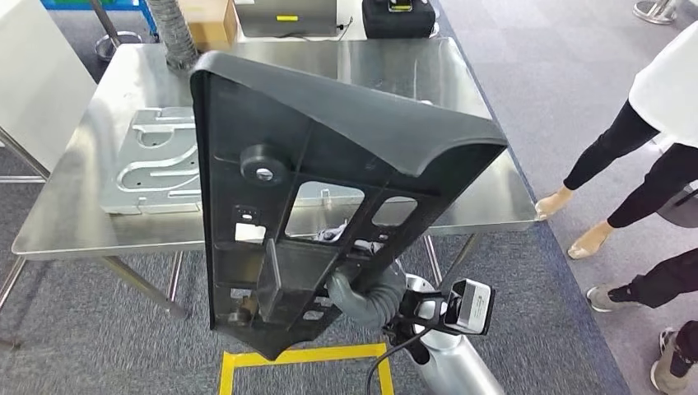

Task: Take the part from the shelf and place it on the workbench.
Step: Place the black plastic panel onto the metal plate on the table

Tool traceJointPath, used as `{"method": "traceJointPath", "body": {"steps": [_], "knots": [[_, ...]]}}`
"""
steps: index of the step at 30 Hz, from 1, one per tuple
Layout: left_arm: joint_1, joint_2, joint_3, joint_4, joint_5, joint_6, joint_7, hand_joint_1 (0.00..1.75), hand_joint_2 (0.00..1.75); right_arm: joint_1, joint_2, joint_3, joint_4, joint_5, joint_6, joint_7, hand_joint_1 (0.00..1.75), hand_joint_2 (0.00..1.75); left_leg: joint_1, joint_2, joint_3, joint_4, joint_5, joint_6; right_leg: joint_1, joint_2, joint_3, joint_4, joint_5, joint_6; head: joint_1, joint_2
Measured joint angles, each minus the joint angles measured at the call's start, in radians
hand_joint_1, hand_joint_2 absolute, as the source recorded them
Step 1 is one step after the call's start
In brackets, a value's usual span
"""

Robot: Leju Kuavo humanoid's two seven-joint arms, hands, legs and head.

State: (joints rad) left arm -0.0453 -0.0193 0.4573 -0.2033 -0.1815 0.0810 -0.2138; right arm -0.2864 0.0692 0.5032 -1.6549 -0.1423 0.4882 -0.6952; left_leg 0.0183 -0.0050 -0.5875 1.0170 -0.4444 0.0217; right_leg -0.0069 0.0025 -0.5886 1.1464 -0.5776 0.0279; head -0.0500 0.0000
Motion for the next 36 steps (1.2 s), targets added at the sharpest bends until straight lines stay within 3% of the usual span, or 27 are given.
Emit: {"method": "traceJointPath", "body": {"steps": [2,3,4,6,7,8,10,12,14,15,17,18,19,20,22,24,27,29,30,32,33,34,35,36], "knots": [[0.0,0.0,0.001,0.0,-0.002,0.0,-0.001,0.0,1.75,0.003,-0.001,0.0,0.0,0.0,-0.004,0.0,1.75,1.75,-0.003,-0.001,0.009,0.0,-0.01,0.005,0.0,0.0,-0.089,0.133,-0.031,0.002,0.0,0.0],[0.001,0.0,0.002,0.0,-0.003,-0.001,-0.001,0.0,1.75,0.004,-0.002,0.0,0.0,0.001,-0.004,0.0,1.75,1.75,-0.005,-0.001,0.016,0.0,-0.016,0.006,0.0,0.0,-0.115,0.158,-0.021,0.001,0.0,0.0],[0.001,0.0,0.003,0.0,-0.005,-0.001,-0.001,0.0,1.75,0.005,-0.002,0.0,0.0,0.001,-0.004,0.0,1.75,1.75,-0.007,-0.002,0.026,0.0,-0.023,0.006,0.001,0.0,-0.122,0.143,0.011,-0.004,0.0,0.0],[0.003,0.0,0.003,0.0,-0.008,-0.001,-0.002,0.0,1.75,0.006,-0.002,0.0,0.0,0.002,-0.005,0.0,1.75,1.75,-0.011,-0.004,0.048,-0.001,-0.038,0.005,0.008,0.0,-0.086,0.017,0.11,-0.021,0.0,0.0],[0.002,-0.002,0.004,0.0,-0.009,-0.002,-0.003,0.0,1.75,0.006,-0.003,0.0,0.0,0.002,-0.005,0.0,1.75,1.75,-0.014,-0.004,0.057,-0.002,-0.045,0.003,0.012,0.0,-0.065,-0.043,0.145,-0.031,0.0,0.0],[0.001,-0.002,0.004,0.0,-0.01,-0.002,-0.003,0.0,1.75,0.006,-0.003,0.0,-0.001,0.002,-0.005,0.0,1.75,1.75,-0.014,-0.004,0.061,-0.003,-0.051,0.0,0.017,-0.001,-0.047,-0.091,0.162,-0.039,0.0,0.0],[-0.001,-0.003,0.004,0.0,-0.011,-0.004,-0.003,0.0,1.75,0.007,-0.003,0.0,-0.002,0.003,-0.006,0.0,1.75,1.75,-0.014,-0.002,0.065,-0.008,-0.056,-0.009,0.022,-0.001,-0.035,-0.121,0.156,-0.046,0.0,0.0],[-0.004,-0.002,0.004,0.0,-0.013,-0.006,-0.004,0.0,1.75,0.009,-0.003,-0.001,-0.005,0.005,-0.007,0.0,1.75,1.75,-0.014,0.001,0.073,-0.015,-0.062,-0.019,0.018,0.002,-0.022,-0.14,0.153,-0.049,0.0,0.0],[-0.006,-0.002,0.003,0.0,-0.015,-0.007,-0.005,0.0,1.75,0.01,-0.003,-0.001,-0.008,0.007,-0.007,0.0,1.75,1.75,-0.014,0.002,0.061,0.029,-0.086,-0.029,0.009,0.001,0.002,-0.161,0.149,-0.053,0.0,0.0],[-0.006,-0.002,0.003,0.0,-0.016,-0.008,-0.005,0.0,1.75,0.011,-0.003,-0.001,-0.01,0.009,-0.007,0.0,1.75,1.75,-0.011,0.002,0.032,0.086,-0.109,-0.034,0.007,-0.001,0.014,-0.167,0.145,-0.055,0.0,0.0],[-0.004,-0.002,0.003,0.0,-0.017,-0.008,-0.006,0.0,1.75,0.014,-0.003,-0.001,-0.011,0.013,-0.007,-0.001,1.75,1.75,-0.007,0.002,-0.055,0.228,-0.149,-0.044,0.006,-0.002,0.029,-0.169,0.133,-0.057,0.0,0.0],[-0.002,-0.001,0.004,0.0,-0.018,-0.008,-0.006,0.0,1.75,0.017,-0.003,-0.001,-0.011,0.014,-0.007,-0.001,1.75,1.75,-0.004,0.002,-0.09,0.271,-0.149,-0.049,0.005,-0.002,0.036,-0.169,0.126,-0.056,0.0,0.0],[0.0,-0.001,0.004,0.0,-0.018,-0.008,-0.006,0.0,1.75,0.019,-0.003,-0.001,-0.011,0.015,-0.007,-0.001,1.75,1.75,-0.002,0.002,-0.107,0.276,-0.126,-0.052,0.004,0.0,0.045,-0.168,0.119,-0.055,0.0,0.0],[0.001,-0.001,0.004,0.0,-0.018,-0.008,-0.006,0.0,1.75,0.021,-0.003,-0.001,-0.011,0.016,-0.007,-0.001,1.75,1.75,0.001,0.002,-0.106,0.241,-0.085,-0.055,0.002,0.001,0.056,-0.166,0.11,-0.051,0.0,0.0],[0.002,-0.001,0.004,0.0,-0.019,-0.008,-0.006,0.0,1.75,0.022,-0.003,-0.001,-0.011,0.017,-0.007,-0.001,1.75,1.75,0.007,0.004,-0.068,0.115,0.01,-0.061,-0.001,0.002,0.077,-0.16,0.088,-0.042,0.0,0.0],[0.0,-0.002,0.004,0.0,-0.019,-0.008,-0.006,0.0,1.75,0.02,-0.003,-0.001,-0.012,0.018,-0.008,0.0,1.75,1.75,0.008,0.004,-0.039,0.032,0.036,-0.052,0.002,0.003,0.079,-0.148,0.071,-0.03,0.0,0.0],[-0.002,-0.002,0.005,0.001,-0.019,-0.008,-0.006,0.0,1.75,0.018,-0.004,-0.001,-0.014,0.019,-0.009,0.001,1.75,1.75,0.004,0.0,-0.037,0.023,0.016,-0.025,0.004,0.003,0.073,-0.14,0.059,-0.014,0.0,0.0],[0.0,-0.002,0.007,0.001,-0.019,-0.006,-0.006,0.0,1.75,0.016,-0.004,-0.001,-0.017,0.018,-0.01,0.0,1.75,1.75,0.004,0.0,-0.029,0.02,0.008,-0.011,0.001,0.002,0.058,-0.099,0.036,-0.004,0.0,0.0],[-0.001,-0.002,0.008,0.001,-0.019,-0.005,-0.006,0.0,1.75,0.015,-0.004,-0.001,-0.018,0.017,-0.012,0.0,1.75,1.75,0.004,0.0,-0.023,0.018,0.004,-0.006,0.0,0.001,0.03,-0.046,0.014,0.0,0.0,0.0],[-0.002,-0.002,0.013,0.001,-0.018,-0.003,-0.006,0.0,1.75,0.013,-0.004,-0.002,-0.019,0.018,-0.019,0.0,1.75,1.75,0.001,-0.001,-0.015,0.018,-0.004,0.002,0.0,0.0,-0.058,0.096,-0.031,0.003,0.0,0.0],[-0.002,-0.002,0.016,0.001,-0.017,-0.003,-0.007,0.0,1.75,0.013,-0.004,-0.004,-0.019,0.02,-0.023,0.0,1.75,1.75,-0.002,-0.001,-0.011,0.018,-0.008,0.004,0.001,0.0,-0.097,0.149,-0.037,0.001,0.0,0.0],[-0.002,-0.002,0.018,0.001,-0.017,-0.002,-0.008,0.0,1.75,0.013,-0.004,-0.008,-0.021,0.023,-0.027,0.0,1.75,1.75,-0.005,-0.002,-0.005,0.018,-0.012,0.005,0.002,0.0,-0.121,0.167,-0.023,-0.002,0.0,0.0],[-0.001,-0.002,0.02,0.001,-0.017,-0.002,-0.01,0.0,1.75,0.012,-0.004,-0.015,-0.025,0.028,-0.031,0.0,1.75,1.75,-0.009,-0.003,0.003,0.018,-0.017,0.006,0.005,0.001,-0.125,0.145,0.011,-0.01,0.0,0.0],[-0.001,-0.002,0.022,0.001,-0.017,-0.002,-0.014,0.0,1.75,0.009,-0.004,-0.024,-0.031,0.032,-0.035,0.0,1.75,1.75,-0.013,-0.005,0.013,0.018,-0.022,0.007,0.009,0.001,-0.11,0.087,0.06,-0.022,0.0,0.0]]}}
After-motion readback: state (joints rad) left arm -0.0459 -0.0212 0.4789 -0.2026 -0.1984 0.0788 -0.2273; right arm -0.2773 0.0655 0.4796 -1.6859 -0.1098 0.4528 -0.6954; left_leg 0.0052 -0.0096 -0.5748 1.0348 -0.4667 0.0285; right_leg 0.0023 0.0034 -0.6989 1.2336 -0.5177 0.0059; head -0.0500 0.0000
